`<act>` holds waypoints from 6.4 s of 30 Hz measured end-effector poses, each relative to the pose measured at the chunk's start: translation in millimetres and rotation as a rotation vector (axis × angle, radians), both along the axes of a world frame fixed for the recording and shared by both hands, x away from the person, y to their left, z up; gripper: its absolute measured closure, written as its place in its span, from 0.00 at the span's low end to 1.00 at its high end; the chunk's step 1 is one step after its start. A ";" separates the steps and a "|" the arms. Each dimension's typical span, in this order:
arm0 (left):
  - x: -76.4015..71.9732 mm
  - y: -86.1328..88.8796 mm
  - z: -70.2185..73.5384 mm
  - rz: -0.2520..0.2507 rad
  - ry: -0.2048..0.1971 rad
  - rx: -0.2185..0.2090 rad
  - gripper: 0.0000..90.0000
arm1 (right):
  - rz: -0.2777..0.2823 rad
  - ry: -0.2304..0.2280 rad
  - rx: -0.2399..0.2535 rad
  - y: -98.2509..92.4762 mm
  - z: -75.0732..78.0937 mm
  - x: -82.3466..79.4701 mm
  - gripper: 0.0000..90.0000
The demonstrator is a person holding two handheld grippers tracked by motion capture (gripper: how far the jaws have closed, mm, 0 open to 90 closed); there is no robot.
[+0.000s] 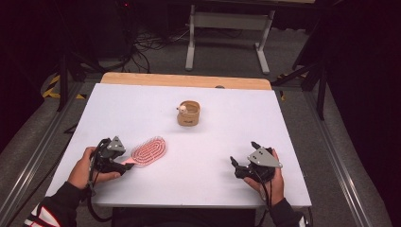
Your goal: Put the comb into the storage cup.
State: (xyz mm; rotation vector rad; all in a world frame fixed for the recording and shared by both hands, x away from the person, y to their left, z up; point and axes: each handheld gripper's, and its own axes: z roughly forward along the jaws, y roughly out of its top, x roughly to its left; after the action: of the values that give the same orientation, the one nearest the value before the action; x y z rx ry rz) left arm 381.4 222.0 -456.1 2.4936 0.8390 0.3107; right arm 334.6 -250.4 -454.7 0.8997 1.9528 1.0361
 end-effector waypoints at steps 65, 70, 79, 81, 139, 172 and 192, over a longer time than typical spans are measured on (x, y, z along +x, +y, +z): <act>-36.8 -38.2 22.5 0.039 -0.562 -0.257 0.77 | 0.052 0.004 0.199 20.1 24.3 3.0 0.11; -32.4 -49.9 20.4 0.030 -0.565 -0.299 0.77 | 0.079 -0.014 0.236 35.5 35.1 9.5 0.11; -26.5 -72.4 16.8 0.021 -0.555 -0.341 0.77 | 0.123 -0.033 0.296 61.4 45.7 17.0 0.10; -26.2 -77.4 16.3 0.015 -0.551 -0.350 0.77 | 0.141 -0.032 0.322 68.5 49.5 18.8 0.10; -39.7 -127.2 -4.0 -0.128 -0.572 -0.353 0.77 | 0.336 0.095 0.568 116.0 41.4 15.5 0.65; -34.8 -111.2 3.2 -0.223 -0.492 -0.426 0.29 | 0.353 -0.049 0.508 92.7 63.4 0.7 0.71; -27.1 -62.6 13.2 -0.221 -0.484 -0.403 0.13 | 0.302 -0.125 0.462 74.3 75.0 -3.1 0.71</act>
State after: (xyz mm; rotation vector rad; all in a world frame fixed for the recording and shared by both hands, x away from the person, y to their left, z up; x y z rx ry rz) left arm 354.3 159.4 -442.8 1.9880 0.3774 0.5741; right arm 331.6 -176.1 -379.7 0.7638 1.8082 1.7254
